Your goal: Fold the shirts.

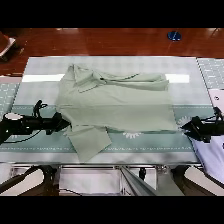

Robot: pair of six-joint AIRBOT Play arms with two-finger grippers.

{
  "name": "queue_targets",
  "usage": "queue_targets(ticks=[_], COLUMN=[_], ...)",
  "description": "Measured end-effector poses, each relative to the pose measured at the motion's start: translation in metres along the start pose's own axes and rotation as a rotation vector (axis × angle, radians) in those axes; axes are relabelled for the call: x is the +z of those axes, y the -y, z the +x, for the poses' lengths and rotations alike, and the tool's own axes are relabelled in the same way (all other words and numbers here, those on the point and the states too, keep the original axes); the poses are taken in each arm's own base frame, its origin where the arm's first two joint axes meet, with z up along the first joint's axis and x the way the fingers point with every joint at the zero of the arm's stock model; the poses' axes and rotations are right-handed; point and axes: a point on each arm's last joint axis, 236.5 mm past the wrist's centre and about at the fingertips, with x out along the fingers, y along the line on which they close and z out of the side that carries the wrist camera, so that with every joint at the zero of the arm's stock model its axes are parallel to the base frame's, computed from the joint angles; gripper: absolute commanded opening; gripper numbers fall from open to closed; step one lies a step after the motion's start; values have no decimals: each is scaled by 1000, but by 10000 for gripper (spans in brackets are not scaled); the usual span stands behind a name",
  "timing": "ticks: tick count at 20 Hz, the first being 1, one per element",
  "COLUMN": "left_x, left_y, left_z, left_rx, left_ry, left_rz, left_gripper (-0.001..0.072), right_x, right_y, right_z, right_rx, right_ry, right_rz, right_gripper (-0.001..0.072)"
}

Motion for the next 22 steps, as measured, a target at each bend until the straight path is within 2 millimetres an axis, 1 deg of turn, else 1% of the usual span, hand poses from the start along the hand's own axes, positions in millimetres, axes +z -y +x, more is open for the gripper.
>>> queue_targets(ticks=[2, 4, 6, 9, 10, 11, 12, 13, 14, 15, 17, 18, 19, 20, 21, 22], left_x=[1, 1, 1, 1, 2, 5, 12, 23, 37, 46, 70, 81, 100, 113, 119, 125], left_y=[0, -1, -1, 0, 0, 2, 5, 8, 13, 22, 70, 96, 126, 160, 193, 226], left_z=[0, 0, 0, 0, 0, -1, -3, -6, -12, -18, -45, -63, -88, -119, -151, -189], left_rx=[2, 3, 4, 3, 1, 0, -6, -2, -2, -17, -123, -176, -229, -280, -327, -362], left_ry=[3, 4, 4, 4, 6, 14, 34, 65, 103, 120, 177, 211, 288, 360, 424, 512], left_rz=[2, 3, 4, 6, 13, 25, 32, 50, 67, 89, 135, 175, 217, 280, 351, 428], left_gripper=[19, 19, 19, 19, 19, 19, 19, 19, 19, 19, 19, 18, 18, 18, 18, 18], right_x=[-6, -6, -1, 11, 16, 22, 27, 31, 35, 38, 49, 57, 63, 70, 74, 76], right_y=[-9, -21, -34, -51, -57, -61, -65, -74, -90, -104, -142, -167, -192, -221, -249, -278], right_z=[10, 19, 27, 36, 37, 38, 37, 35, 30, 24, 2, -17, -38, -66, -97, -135], right_rx=[19, 53, 85, 112, 113, 104, 87, 89, 106, 115, 143, 164, 182, 205, 230, 259], right_ry=[-50, -66, -55, -13, 6, 24, 38, 50, 60, 63, 94, 128, 167, 221, 287, 372], right_rz=[-8, -16, -22, -39, -55, -82, -120, -155, -191, -234, -328, -380, -435, -497, -558, -620], right_gripper=[413, 413, 412, 364, 182, 23, 22, 22, 22, 22, 22, 22, 22, 22, 22, 22])
